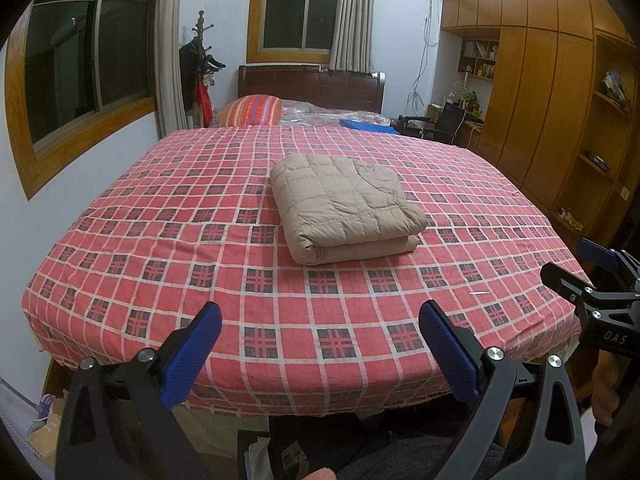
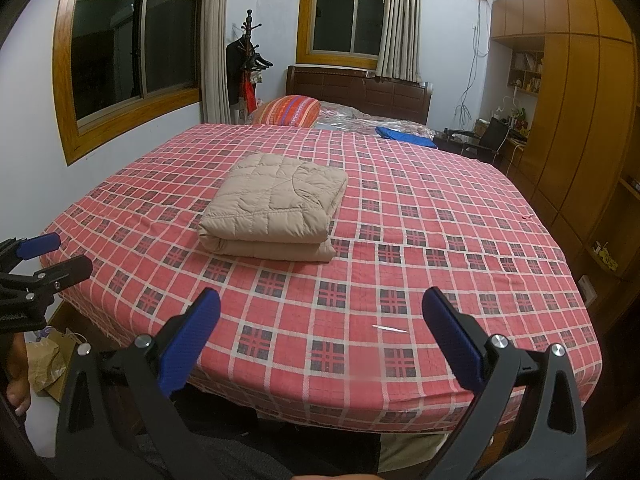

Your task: Fold large clothes

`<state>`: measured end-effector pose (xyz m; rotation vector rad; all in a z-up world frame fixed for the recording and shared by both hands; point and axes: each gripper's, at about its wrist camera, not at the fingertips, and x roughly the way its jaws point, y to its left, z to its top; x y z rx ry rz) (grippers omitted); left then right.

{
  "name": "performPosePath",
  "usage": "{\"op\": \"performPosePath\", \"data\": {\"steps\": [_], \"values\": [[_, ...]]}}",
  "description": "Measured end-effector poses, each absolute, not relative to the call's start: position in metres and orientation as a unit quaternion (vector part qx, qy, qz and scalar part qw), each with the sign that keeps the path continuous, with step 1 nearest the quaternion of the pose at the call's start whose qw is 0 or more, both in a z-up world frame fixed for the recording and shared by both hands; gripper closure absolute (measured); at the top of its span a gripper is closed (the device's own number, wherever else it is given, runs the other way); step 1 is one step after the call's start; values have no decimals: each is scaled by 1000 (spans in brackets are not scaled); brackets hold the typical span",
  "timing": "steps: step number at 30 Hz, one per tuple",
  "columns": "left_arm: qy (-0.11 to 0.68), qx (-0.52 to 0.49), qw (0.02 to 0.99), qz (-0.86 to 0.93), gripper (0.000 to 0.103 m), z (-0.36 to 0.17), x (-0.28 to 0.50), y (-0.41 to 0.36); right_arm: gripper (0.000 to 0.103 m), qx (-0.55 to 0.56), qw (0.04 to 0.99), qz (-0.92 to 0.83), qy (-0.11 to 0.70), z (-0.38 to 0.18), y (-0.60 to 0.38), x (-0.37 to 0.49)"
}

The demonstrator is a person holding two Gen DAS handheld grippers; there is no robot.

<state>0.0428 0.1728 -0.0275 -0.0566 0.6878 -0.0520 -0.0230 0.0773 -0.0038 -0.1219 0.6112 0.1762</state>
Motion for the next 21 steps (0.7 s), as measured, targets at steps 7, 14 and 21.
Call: {"op": "performPosePath", "data": {"steps": [7, 14, 21], "values": [[338, -28, 940, -26, 4, -28, 43, 172, 3, -60, 948, 86, 300, -4, 78, -23], [338, -27, 940, -26, 4, -28, 43, 173, 3, -61, 949, 85, 299, -3, 79, -23], [338, -27, 940, -26, 4, -28, 43, 173, 3, -59, 947, 87, 302, -3, 79, -22]]}}
